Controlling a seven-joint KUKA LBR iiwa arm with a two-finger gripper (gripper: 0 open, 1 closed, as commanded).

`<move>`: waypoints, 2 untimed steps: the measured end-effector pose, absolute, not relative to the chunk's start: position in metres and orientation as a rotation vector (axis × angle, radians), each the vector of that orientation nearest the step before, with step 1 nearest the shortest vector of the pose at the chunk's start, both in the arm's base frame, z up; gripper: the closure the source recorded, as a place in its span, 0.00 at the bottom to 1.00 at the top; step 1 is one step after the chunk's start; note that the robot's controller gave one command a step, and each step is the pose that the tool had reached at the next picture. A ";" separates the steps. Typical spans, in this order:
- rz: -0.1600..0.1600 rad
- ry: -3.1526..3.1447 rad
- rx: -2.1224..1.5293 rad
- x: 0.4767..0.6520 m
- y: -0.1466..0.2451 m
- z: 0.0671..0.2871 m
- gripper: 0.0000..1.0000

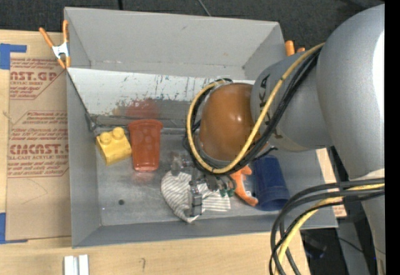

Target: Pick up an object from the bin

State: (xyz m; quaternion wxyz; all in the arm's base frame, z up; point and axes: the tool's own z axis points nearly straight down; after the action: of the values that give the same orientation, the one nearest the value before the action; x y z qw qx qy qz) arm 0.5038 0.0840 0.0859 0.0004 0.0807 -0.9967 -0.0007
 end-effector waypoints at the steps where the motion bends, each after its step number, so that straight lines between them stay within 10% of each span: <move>1: -0.002 -3.131 0.253 0.504 0.084 0.086 0.00; 2: -0.002 -3.133 -0.203 0.497 0.076 0.070 1.00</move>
Offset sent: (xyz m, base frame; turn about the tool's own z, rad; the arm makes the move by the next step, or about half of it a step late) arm -0.0063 -0.0085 -0.0159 0.2914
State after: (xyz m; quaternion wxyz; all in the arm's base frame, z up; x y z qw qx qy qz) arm 0.4970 0.0763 0.0698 0.0013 -0.0645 -0.9979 -0.0005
